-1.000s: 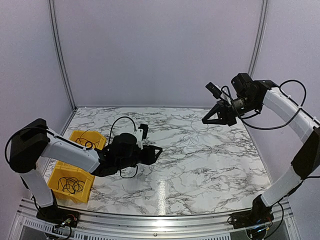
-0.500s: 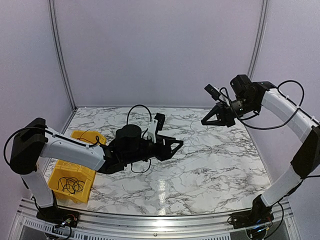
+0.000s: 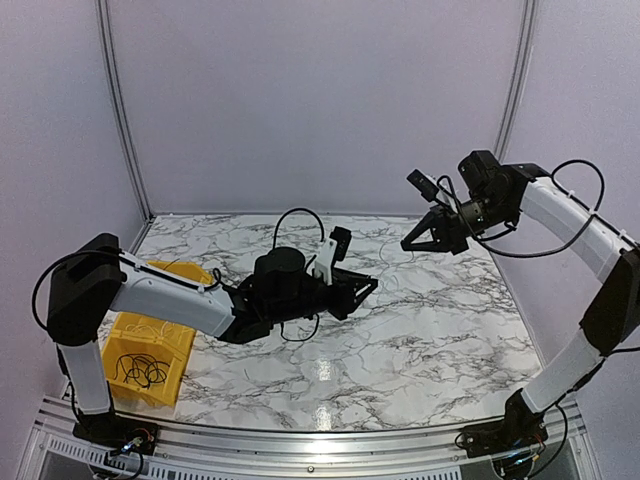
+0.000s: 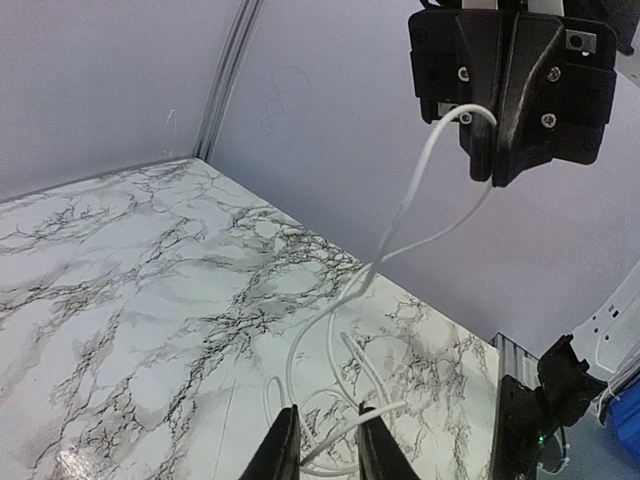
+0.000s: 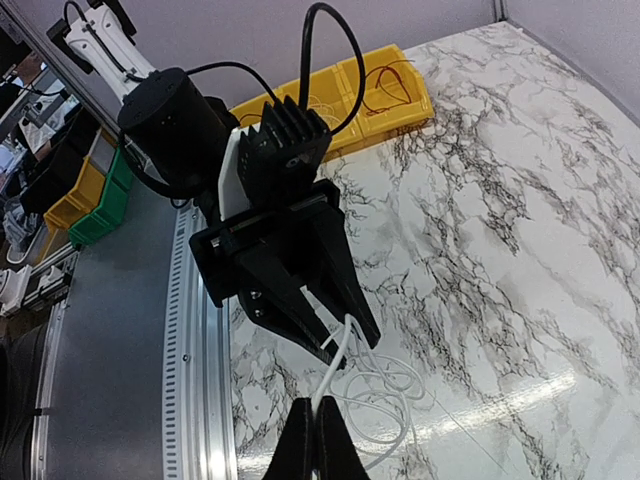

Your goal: Untangle the cables

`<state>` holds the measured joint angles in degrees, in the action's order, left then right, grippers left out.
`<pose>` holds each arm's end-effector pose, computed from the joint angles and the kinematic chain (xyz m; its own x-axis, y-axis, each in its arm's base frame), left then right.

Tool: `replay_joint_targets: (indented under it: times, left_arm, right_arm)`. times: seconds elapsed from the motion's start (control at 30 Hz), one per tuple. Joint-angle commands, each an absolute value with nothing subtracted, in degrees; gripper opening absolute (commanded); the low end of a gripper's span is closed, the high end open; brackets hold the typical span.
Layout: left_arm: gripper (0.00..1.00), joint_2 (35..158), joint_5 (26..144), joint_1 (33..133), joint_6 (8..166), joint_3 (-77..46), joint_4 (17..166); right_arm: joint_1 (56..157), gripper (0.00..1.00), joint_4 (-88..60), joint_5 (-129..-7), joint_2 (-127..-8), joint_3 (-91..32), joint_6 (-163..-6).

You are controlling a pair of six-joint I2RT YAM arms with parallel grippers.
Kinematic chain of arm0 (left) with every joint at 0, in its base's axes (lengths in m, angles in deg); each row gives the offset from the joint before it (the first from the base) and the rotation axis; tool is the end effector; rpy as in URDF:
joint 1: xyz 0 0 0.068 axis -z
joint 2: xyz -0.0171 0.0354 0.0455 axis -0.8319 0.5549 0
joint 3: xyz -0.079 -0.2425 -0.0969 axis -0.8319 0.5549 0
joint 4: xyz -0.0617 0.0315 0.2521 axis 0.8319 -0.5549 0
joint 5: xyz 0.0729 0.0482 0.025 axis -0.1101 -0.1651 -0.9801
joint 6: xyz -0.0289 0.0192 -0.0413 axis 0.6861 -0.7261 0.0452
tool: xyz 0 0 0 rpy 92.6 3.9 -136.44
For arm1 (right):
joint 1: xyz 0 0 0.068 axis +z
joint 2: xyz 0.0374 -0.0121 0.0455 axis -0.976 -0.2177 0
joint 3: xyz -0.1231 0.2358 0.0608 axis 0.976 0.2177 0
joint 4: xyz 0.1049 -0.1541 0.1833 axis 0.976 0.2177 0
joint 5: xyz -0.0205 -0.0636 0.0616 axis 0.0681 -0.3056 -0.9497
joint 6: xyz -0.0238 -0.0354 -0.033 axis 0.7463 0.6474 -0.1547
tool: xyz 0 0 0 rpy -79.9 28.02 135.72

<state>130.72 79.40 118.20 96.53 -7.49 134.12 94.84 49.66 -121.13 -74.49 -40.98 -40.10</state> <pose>0.2018 -0.3815 0.2303 -0.3363 -0.1505 -0.9296 0.8374 0.4038 -0.3683 0.2714 0.1177 0.3517 -0.3818 -0.4316 -0.8173 -0.9221 0.1171 0.3689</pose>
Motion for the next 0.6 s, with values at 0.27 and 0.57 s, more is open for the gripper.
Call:
replay_joint_targets:
  times: [0.27, 0.57]
  left_arm:
    - [0.0, 131.8, 70.1, 117.7, 104.1, -4.5, 134.7]
    - [0.0, 132.6, 62.3, 115.4, 126.8, 9.6, 134.5]
  right_arm:
    - [94.7, 0.24, 40.2, -103.7, -78.8, -38.6, -46.7]
    - [99.3, 0.43, 28.9, -89.1, -77.0, -21.7, -41.1]
